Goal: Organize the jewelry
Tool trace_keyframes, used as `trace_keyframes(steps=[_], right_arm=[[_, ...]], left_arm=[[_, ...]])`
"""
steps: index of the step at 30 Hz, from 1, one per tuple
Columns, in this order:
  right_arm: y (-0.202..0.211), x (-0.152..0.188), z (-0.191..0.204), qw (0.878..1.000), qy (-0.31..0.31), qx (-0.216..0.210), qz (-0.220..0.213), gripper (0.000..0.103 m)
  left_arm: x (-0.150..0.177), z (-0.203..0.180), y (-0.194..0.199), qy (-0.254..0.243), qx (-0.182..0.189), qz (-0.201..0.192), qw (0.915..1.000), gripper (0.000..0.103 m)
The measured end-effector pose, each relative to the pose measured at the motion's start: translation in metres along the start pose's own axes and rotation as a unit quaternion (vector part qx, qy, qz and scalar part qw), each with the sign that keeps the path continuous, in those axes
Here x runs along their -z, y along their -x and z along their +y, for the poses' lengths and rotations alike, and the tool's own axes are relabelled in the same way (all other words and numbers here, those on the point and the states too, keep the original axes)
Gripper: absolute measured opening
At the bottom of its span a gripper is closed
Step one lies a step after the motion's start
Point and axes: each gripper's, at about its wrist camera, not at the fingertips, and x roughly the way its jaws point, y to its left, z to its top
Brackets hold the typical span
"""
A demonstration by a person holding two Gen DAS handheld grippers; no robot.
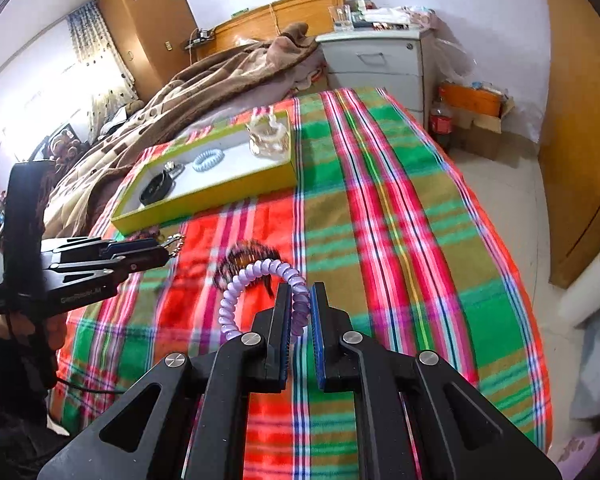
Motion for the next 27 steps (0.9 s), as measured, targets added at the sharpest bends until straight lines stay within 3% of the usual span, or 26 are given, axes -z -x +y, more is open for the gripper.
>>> trace_keyframes(steps=[13, 24, 27], right_arm=[[-0.042, -0.087, 0.032, 0.998, 0.049, -0.016, -0.024, 0.010], [-0.111, -0.132, 0.041, 0.999, 0.048, -0.020, 0.016, 0.010], [-0.125, -0.136, 0.042, 0.998, 0.050, -0.022, 0.028, 0.010]], left_arm=[[-0.058, 0.049, 0.021, 0.031, -0.023, -0.050, 0.9980, 0.024], [-0.092, 0.092, -0.011, 0.060, -0.049, -0.038, 0.9963, 0.024], [-0.095, 0.100, -0.023, 0.074, -0.039, -0.030, 0.9960, 0.024]])
